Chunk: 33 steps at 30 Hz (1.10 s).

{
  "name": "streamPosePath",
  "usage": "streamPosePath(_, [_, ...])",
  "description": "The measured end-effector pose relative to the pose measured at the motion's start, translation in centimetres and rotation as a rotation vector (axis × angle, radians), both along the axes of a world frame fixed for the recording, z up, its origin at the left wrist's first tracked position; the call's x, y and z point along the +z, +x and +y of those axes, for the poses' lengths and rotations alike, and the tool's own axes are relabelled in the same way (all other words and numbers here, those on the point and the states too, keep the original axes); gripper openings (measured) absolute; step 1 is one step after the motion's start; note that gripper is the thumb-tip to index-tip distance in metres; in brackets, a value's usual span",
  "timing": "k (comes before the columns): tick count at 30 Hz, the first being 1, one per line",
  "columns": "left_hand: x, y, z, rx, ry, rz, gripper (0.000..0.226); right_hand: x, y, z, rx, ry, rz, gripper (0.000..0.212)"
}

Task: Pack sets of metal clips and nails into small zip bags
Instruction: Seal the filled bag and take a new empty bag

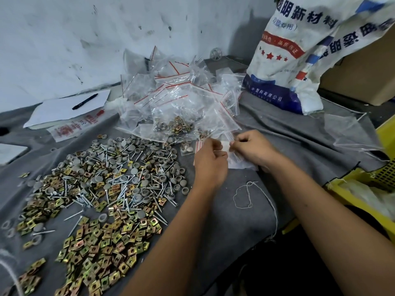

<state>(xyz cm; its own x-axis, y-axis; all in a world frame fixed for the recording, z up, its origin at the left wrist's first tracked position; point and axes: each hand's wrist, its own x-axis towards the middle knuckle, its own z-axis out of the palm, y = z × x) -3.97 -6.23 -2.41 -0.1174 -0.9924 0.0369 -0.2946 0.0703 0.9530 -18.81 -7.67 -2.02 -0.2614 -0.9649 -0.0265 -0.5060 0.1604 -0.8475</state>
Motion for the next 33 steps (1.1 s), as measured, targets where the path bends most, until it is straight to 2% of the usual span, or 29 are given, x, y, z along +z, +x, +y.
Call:
streamPosePath(2, [-0.2, -0.2, 0.2, -0.013, -0.067, -0.118, 0.034, 0.2, -0.1, 0.0, -0.025, 0.010, -0.058, 0.021])
streamPosePath(5, [0.0, -0.5, 0.3, 0.004, -0.094, -0.156, 0.039, 0.7, -0.4, 0.5, -0.117, -0.046, -0.158, 0.028])
streamPosePath(8, [0.1, -0.7, 0.5, -0.050, -0.158, -0.281, 0.037, 1.6, -1.3, 1.4, -0.290, -0.139, -0.240, 0.029])
streamPosePath(10, [0.3, -1.1, 0.8, -0.105, -0.209, -0.368, 0.032, 3.0, -2.3, 2.0, -0.417, -0.223, -0.384, 0.026])
streamPosePath(12, [0.4, -1.3, 1.1, -0.158, -0.250, -0.448, 0.038, 5.1, -3.2, 2.8, -0.515, -0.349, -0.563, 0.028])
streamPosePath(13, [0.5, -1.4, 1.1, -0.182, -0.254, -0.490, 0.045, 6.3, -3.6, 3.3, -0.532, -0.418, -0.623, 0.029])
streamPosePath(15, [0.6, -1.4, 1.0, -0.195, -0.226, -0.555, 0.043, 8.7, -3.9, 4.3, -0.517, -0.558, -0.675, 0.029])
streamPosePath(16, [0.7, -1.5, 0.8, -0.197, -0.211, -0.581, 0.043, 9.9, -3.9, 4.7, -0.499, -0.617, -0.683, 0.028])
streamPosePath(18, [1.1, -1.4, 0.8, -0.223, -0.170, -0.569, 0.055, 11.9, -3.4, 5.2, -0.441, -0.693, -0.655, 0.025])
streamPosePath(20, [1.6, -0.9, 0.8, -0.209, -0.088, -0.438, 0.053, 13.1, -2.0, 5.3, -0.368, -0.718, -0.599, 0.024])
streamPosePath(24, [3.1, 1.7, 0.5, -0.062, 0.128, 0.204, 0.022, 12.3, 3.2, 5.2, -0.173, -0.593, -0.536, 0.029])
streamPosePath(26, [4.2, 3.6, 1.0, -0.126, 0.301, 0.554, 0.028, 11.4, 6.5, 4.9, 0.011, -0.524, -0.732, 0.029])
streamPosePath(28, [5.1, 6.2, 1.6, -0.246, 0.460, 0.815, 0.039, 11.0, 9.6, 4.3, 0.205, -0.458, -0.980, 0.024])
streamPosePath(30, [5.6, 9.8, 2.1, -0.271, 0.449, 0.953, 0.030, 10.9, 12.2, 3.4, 0.340, -0.400, -1.080, 0.021])
streamPosePath(33, [5.6, 16.5, 2.4, -0.107, 0.309, 1.011, 0.019, 10.4, 15.0, 1.8, 0.464, -0.334, -1.026, 0.024])
